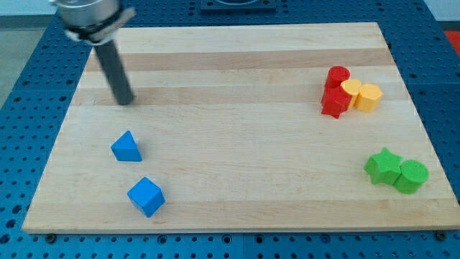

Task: Push blue cube towards the center of the board

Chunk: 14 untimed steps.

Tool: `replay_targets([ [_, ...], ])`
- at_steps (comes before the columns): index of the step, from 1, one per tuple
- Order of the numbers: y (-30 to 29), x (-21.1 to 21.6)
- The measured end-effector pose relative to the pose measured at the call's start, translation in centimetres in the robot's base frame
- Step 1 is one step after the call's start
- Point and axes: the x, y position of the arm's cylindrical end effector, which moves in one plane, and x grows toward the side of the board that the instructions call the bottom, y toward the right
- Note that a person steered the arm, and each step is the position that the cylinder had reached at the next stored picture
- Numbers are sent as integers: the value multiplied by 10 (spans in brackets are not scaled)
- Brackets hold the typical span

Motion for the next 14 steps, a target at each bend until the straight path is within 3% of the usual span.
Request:
replay_targets([
  [1, -42, 55],
  [2, -37, 121],
  [5, 36, 93],
  [7, 127, 39],
  [9, 119, 21],
  [10, 84, 26],
  [13, 18, 197],
  [14, 20, 212],
])
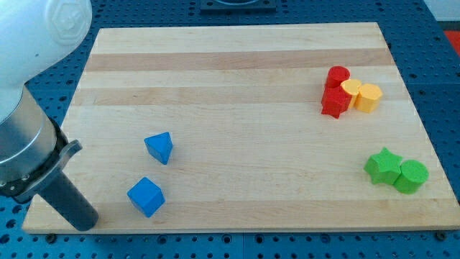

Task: Push blue cube towards the center of the board

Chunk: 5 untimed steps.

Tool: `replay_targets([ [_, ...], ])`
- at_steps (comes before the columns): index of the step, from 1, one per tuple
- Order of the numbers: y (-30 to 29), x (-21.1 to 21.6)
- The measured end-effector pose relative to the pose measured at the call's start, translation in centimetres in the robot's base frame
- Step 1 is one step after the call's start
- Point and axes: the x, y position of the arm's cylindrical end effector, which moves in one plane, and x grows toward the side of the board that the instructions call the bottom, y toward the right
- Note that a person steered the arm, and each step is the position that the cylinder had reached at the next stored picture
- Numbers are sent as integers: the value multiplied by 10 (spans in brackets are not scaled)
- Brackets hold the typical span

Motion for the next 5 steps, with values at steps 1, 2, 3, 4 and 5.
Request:
replay_targets([
  [1, 17, -1],
  [2, 71, -1],
  [3, 100, -1],
  [4, 100, -17],
  [5, 100, -65],
])
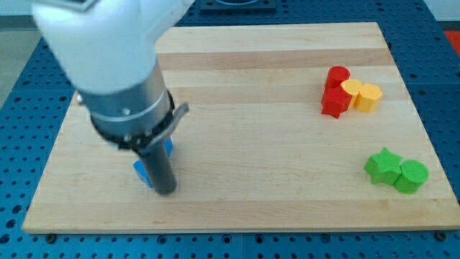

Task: Push blue cube towards the center of the board

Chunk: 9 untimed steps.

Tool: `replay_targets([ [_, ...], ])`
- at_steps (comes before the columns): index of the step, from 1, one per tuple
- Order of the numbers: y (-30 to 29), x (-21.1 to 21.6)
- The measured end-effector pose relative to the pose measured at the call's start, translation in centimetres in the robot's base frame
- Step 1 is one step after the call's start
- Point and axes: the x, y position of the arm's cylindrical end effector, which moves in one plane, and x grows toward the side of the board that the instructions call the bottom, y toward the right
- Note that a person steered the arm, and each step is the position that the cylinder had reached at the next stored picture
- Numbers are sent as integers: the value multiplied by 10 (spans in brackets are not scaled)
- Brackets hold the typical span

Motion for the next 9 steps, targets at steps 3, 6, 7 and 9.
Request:
replay_targets([
  [3, -1, -25],
  [6, -63, 51],
  [7, -65, -4],
  [9, -36, -56],
])
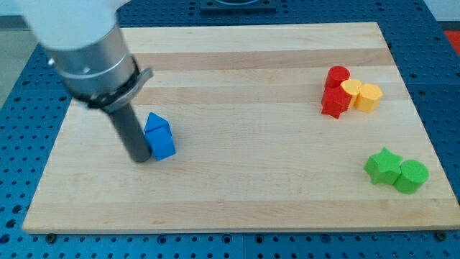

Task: Push blue cube towards the center of the board

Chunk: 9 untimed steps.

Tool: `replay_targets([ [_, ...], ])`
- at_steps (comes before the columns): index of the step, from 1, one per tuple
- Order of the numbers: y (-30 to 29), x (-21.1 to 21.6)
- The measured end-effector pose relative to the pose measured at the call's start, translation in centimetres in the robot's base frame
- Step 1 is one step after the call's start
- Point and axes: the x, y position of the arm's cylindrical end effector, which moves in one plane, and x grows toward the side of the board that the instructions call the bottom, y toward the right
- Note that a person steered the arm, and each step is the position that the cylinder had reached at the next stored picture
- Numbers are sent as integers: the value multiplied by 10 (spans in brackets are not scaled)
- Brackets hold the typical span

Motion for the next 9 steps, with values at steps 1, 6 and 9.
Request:
replay_targets([
  [1, 11, -31],
  [6, 13, -3],
  [9, 82, -82],
])
